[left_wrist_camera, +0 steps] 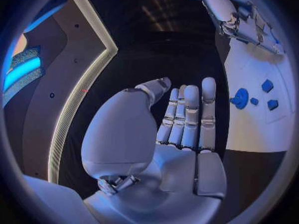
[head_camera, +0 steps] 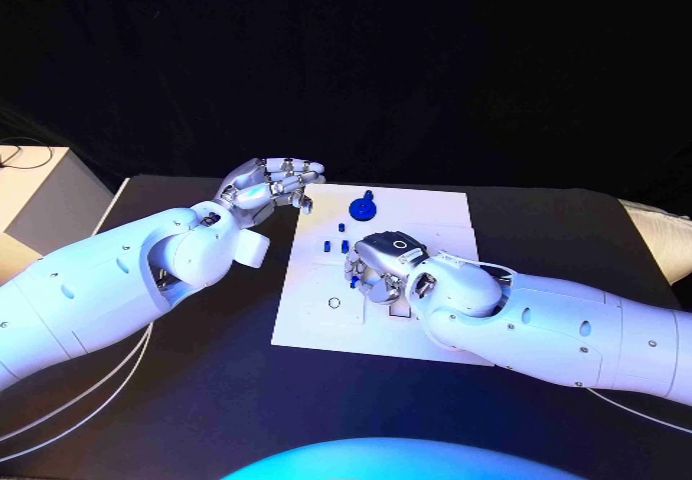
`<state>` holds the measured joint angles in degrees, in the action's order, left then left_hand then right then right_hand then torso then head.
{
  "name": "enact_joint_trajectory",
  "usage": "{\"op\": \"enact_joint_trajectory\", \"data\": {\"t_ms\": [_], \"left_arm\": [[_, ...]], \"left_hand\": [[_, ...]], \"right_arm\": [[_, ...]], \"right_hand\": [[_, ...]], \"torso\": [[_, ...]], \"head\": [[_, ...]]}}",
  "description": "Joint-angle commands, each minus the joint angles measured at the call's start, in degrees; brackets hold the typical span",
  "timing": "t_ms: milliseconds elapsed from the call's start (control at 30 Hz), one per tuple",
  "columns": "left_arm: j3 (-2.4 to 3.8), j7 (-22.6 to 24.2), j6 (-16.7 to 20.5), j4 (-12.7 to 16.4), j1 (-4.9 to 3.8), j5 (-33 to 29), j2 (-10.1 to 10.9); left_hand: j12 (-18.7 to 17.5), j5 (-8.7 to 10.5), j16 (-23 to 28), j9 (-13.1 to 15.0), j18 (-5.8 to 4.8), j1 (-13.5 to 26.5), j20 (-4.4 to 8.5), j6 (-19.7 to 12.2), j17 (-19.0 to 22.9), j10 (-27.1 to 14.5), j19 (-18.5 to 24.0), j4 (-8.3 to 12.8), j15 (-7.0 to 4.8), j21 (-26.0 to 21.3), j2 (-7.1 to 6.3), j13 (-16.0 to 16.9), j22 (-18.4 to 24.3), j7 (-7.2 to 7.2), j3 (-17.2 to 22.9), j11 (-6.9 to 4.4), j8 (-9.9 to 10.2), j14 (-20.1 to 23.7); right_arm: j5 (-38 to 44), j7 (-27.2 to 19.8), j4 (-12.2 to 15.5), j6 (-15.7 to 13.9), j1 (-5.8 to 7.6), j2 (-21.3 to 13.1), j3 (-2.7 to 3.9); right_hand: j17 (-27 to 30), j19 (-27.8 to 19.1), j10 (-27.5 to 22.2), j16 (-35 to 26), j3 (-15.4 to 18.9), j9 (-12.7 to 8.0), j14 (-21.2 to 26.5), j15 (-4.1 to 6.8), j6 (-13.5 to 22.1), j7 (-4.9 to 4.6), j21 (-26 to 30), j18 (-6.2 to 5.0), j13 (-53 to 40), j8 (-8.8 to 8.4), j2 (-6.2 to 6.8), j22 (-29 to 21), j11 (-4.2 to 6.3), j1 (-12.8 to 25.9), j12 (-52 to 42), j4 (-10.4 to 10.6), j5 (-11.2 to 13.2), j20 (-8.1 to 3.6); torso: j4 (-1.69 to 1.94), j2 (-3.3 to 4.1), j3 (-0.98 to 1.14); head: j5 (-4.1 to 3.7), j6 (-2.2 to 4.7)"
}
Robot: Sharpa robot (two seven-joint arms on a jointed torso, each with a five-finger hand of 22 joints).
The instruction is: Assemble the parts on the task board
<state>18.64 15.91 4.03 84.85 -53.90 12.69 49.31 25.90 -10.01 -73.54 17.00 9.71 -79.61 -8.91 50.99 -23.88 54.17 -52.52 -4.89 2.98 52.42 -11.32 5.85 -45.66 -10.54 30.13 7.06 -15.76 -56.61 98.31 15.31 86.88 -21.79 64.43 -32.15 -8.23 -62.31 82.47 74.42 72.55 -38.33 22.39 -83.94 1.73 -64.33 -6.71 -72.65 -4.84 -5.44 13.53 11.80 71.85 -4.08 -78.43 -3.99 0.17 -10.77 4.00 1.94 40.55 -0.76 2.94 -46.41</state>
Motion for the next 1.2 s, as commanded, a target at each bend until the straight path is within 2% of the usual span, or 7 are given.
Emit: {"op": "enact_joint_trajectory", "data": {"t_ms": [33,433,533,933,1000,1100,1200], "left_arm": [[0.05,0.3,-0.6,0.2,0.04,-0.1,-0.1],[0.05,0.4,-0.4,0.2,0.04,0.1,0.0],[0.05,0.4,-0.4,0.2,0.04,0.1,0.0],[0.05,0.4,-0.3,0.1,0.04,0.1,0.1],[0.05,0.3,-0.3,0.1,0.04,0.1,0.1],[0.05,0.3,-0.3,0.1,0.04,0.1,0.1],[0.05,0.2,-0.3,0.1,0.04,0.1,0.1]], "left_hand": [[-0.3,-0.04,-0.1,-0.1,0.8,0.1,0.07,-0.1,-0.1,-0.3,-0.4,0.1,0.32,0.0,0.04,-0.1,-0.1,-0.08,-0.2,0.2,0.2,-0.1],[-0.4,-0.06,-0.1,-0.1,0.79,0.1,0.02,-0.2,-0.1,-0.4,-0.4,0.1,0.38,-0.1,0.06,-0.1,-0.1,-0.14,-0.2,0.26,0.3,-0.1],[-0.4,-0.06,-0.1,-0.1,0.79,0.1,0.02,-0.2,-0.1,-0.4,-0.4,0.1,0.38,-0.1,0.06,-0.1,-0.1,-0.14,-0.2,0.26,0.3,-0.1],[-0.4,-0.06,-0.1,-0.1,0.79,0.1,0.0,-0.1,-0.1,-0.4,-0.4,0.1,0.4,-0.1,0.09,-0.1,-0.1,-0.15,-0.1,0.27,0.3,-0.1],[-0.4,-0.06,-0.1,-0.1,0.79,0.1,0.0,-0.1,-0.1,-0.4,-0.4,0.1,0.4,-0.1,0.09,-0.1,-0.1,-0.15,-0.1,0.27,0.3,-0.1],[-0.4,-0.06,-0.1,-0.1,0.79,0.1,0.0,-0.1,-0.1,-0.4,-0.4,0.1,0.4,-0.1,0.09,-0.1,-0.1,-0.15,-0.1,0.27,0.3,-0.1],[-0.4,-0.06,-0.1,-0.1,0.79,0.1,-0.01,-0.1,-0.1,-0.4,-0.4,0.1,0.41,-0.1,0.08,-0.1,-0.1,-0.16,-0.1,0.28,0.3,-0.1]], "right_arm": [[0.8,0.1,-0.9,1.1,-0.53,0.4,-0.23],[-0.6,-1.0,-0.3,1.4,-1.04,0.4,-0.43],[-0.9,-1.2,0.4,1.3,-1.12,0.0,-0.45],[-1.2,-1.1,1.5,0.2,-1.31,-1.0,-0.45],[-1.5,-1.3,1.4,-0.4,-1.33,-1.0,-0.45],[-1.9,-1.6,1.3,-1.2,-1.33,-1.1,-0.45],[-2.0,-1.6,1.2,-2.0,-1.33,-1.2,-0.46]], "right_hand": [[0.1,0.2,2.0,0.2,-0.3,0.2,-1.5,0.38,-0.3,0.06,-0.2,0.61,-0.1,0.41,-0.53,0.1,1.55,0.2,-0.2,-0.2,-0.2,-0.35],[0.8,-0.1,1.5,0.1,0.6,0.7,-1.3,0.17,0.1,0.05,0.3,0.49,0.0,0.6,-0.22,-0.3,1.36,2.1,0.3,0.5,0.1,-0.17],[1.0,-0.1,1.0,0.2,1.4,1.0,-1.3,0.09,0.6,0.15,0.4,0.49,0.1,0.53,0.1,-0.2,1.29,3.2,0.4,1.0,0.3,-0.06],[1.0,-0.1,0.6,0.3,1.7,1.0,-1.3,0.06,1.0,0.14,0.3,0.49,0.2,0.38,0.41,-0.1,1.25,3.5,0.4,1.1,0.3,-0.01],[1.1,-0.7,-2.2,0.5,1.7,0.7,-1.2,-0.63,3.1,-0.82,1.5,0.29,0.8,-0.85,1.25,-1.1,0.43,4.1,0.6,1.5,0.3,0.33],[4.7,-3.8,-8.6,-1.4,1.8,0.0,-0.1,-1.95,5.6,-2.01,7.8,-1.04,1.8,-2.55,2.88,-7.0,-1.25,4.6,0.5,1.9,1.8,1.6],[7.3,-5.2,-11.0,-2.8,2.8,-0.5,0.9,-2.14,7.4,-1.84,10.9,-1.72,1.8,-3.87,3.29,-9.7,-1.37,4.2,0.3,2.1,3.3,1.97]], "torso": [[0.05,0.06,-0.04],[-0.05,0.02,-0.09],[-0.02,-0.05,-0.01],[-0.03,-0.01,0.01],[-0.04,-0.03,0.01],[-0.05,-0.02,-0.02],[-0.05,-0.02,-0.02]], "head": [[0.01,0.03],[0.09,-0.12],[0.14,-0.21],[0.2,-0.11],[0.16,-0.06],[0.12,-0.01],[0.13,-0.01]]}}
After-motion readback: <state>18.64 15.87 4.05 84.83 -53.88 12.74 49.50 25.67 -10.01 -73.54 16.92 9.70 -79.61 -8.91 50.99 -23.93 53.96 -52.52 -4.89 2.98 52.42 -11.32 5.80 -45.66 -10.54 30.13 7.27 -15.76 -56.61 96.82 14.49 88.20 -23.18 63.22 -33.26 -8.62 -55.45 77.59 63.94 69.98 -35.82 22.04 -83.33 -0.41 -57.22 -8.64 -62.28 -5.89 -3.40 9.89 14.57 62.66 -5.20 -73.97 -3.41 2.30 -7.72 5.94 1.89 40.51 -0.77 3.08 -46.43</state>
